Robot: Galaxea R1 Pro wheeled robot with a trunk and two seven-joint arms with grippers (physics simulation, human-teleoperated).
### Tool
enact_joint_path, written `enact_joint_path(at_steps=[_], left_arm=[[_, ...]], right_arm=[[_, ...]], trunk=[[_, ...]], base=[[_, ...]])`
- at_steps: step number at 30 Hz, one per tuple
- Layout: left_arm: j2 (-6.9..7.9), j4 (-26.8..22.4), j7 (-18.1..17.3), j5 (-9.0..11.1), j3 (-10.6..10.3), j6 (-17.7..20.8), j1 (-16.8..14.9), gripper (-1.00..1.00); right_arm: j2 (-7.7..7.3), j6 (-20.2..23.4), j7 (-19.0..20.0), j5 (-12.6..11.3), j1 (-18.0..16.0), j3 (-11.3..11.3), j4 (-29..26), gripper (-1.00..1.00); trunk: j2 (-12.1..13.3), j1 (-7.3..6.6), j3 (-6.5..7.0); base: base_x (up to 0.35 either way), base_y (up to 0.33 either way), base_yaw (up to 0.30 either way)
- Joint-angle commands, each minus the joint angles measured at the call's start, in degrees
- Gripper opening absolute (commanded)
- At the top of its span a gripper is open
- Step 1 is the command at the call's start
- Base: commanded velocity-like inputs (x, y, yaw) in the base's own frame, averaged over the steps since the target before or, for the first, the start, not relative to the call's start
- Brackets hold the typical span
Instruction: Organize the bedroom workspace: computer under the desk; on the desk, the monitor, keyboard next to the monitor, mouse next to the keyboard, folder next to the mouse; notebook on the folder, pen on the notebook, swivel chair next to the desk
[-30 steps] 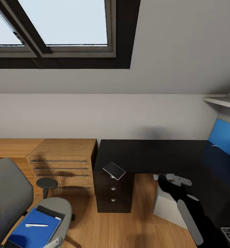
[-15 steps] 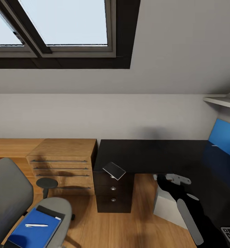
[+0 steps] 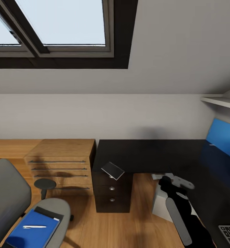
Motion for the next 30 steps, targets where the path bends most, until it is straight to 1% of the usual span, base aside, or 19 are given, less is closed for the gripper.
enact_joint_path(at_steps=[1,3,6,9,11,13,14,15,17,21,27,30], left_arm=[[-0.04,0.2,0.2,0.5,-0.1,0.2,0.0,1.0],[-0.04,0.7,0.2,0.2,-0.4,-0.4,0.0,1.0],[-0.09,1.6,0.2,-0.4,-1.2,-3.6,0.0,1.0],[-0.12,3.1,0.2,-0.7,-1.5,-5.4,0.0,1.0],[-0.12,3.4,0.3,-0.9,-1.5,-5.7,0.0,1.0],[-0.12,3.6,0.3,-0.9,-1.6,-6.0,0.0,1.0],[-0.13,3.7,0.3,-1.0,-1.6,-6.1,0.0,1.0],[-0.13,3.7,0.3,-1.0,-1.6,-6.1,0.0,1.0],[-0.13,3.7,0.3,-1.0,-1.6,-6.2,0.0,1.0],[-0.13,3.8,0.2,-1.0,-1.6,-7.4,0.0,1.0],[-0.2,3.8,0.2,-1.0,-1.8,-7.9,0.0,1.0],[-0.16,3.8,0.3,-1.0,-2.9,-7.9,0.0,1.0]], right_arm=[[-0.06,-0.4,-0.6,-0.6,-0.1,-0.1,0.1,-1.0],[-0.06,-1.3,-0.7,-0.6,-0.1,-0.3,0.2,-1.0],[-0.06,-3.3,-0.8,-0.6,-0.1,-0.5,0.6,-1.0],[-0.06,-4.0,-0.9,-0.5,-0.1,-0.6,1.5,-1.0],[-0.06,-4.2,-0.8,-0.5,-0.1,-0.6,2.4,-1.0],[-0.06,-4.3,-0.8,-0.4,-0.1,-0.5,4.9,-1.0],[-0.06,-5.2,-0.8,-0.2,-0.1,-0.5,6.8,-1.0],[-0.09,-6.4,-0.8,-0.2,-0.1,-0.5,7.3,-1.0],[-0.18,-7.8,-0.8,-0.2,-0.1,-0.6,7.8,-1.0],[-0.23,-9.1,-0.8,-0.3,-0.1,-0.7,8.6,-1.0],[-0.33,-11.9,-0.8,-0.4,-0.1,-0.7,10.6,-1.0],[-0.39,-13.4,-0.8,-0.3,-0.1,-0.7,11.6,-1.0]], trunk=[[-0.1,0.04,-0.08],[-0.1,0.04,-0.08],[-0.1,0.04,-0.08],[-0.1,0.04,-0.08],[-0.1,0.04,-0.08],[-0.1,0.04,-0.08],[-0.1,0.04,-0.08],[-0.1,0.04,-0.08],[-0.1,0.04,-0.08],[-0.1,0.04,-0.08],[-0.1,0.04,-0.13],[-0.1,0.04,-0.21]], base=[[0.0,0.0,-0.229],[0.0,0.0,-0.245],[0.0,0.0,-0.258],[0.0,0.0,-0.265],[0.0,0.0,-0.267],[0.0,0.0,-0.268],[0.006,0.0,-0.269],[0.092,-0.05,-0.269],[0.183,-0.114,-0.269],[0.222,-0.156,-0.269],[0.059,-0.044,-0.268],[0.009,-0.006,-0.262]])
